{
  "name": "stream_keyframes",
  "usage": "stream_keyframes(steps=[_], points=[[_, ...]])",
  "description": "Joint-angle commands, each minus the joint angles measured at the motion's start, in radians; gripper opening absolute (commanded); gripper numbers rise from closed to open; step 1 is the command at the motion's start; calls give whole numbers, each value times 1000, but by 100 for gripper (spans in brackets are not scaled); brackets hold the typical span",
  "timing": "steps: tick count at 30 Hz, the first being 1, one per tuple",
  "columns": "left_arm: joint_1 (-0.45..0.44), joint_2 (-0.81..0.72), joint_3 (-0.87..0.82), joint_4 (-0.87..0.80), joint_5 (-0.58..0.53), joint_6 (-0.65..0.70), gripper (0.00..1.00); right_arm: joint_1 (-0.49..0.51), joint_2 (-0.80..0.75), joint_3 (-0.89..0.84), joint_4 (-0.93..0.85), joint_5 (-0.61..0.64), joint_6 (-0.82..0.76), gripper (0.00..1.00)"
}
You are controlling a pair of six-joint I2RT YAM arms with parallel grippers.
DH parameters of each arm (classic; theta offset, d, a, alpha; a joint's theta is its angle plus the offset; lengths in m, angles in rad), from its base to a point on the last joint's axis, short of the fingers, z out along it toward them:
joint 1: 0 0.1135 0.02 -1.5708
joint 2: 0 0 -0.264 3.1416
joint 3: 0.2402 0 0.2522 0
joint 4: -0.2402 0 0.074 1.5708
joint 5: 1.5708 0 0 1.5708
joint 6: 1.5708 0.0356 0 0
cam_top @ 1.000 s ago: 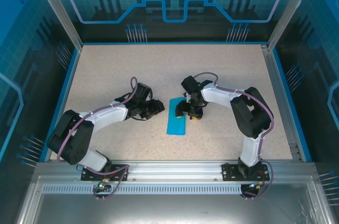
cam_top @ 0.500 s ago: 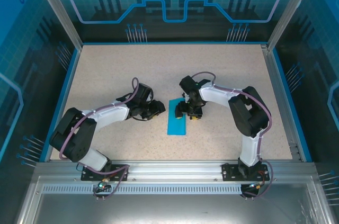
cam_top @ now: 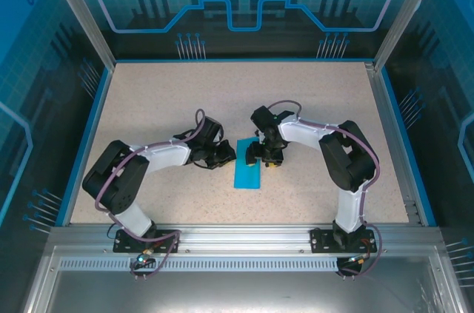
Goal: Fold a paper plane with a square sheet of paper (pick it up from the middle)
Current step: Hold the square sheet of paper at the center of the table.
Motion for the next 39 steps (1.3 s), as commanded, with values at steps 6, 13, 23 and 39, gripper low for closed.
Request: stream_keyframes(steps=[6,13,23,39], points=[[-7,-7,22,-45,-24,-11,12,11,68,-31,7,6,-15,67],[-7,-21,29,-71,-41,9,12,11,67,-22,-4,10,-29,65],[-6,-39,23,-81,-67,5,12,1,55,-36,38,-58,-40,62],[-7,-32,29,-85,-72,2,13,23,110,3,-10,33,16,69]])
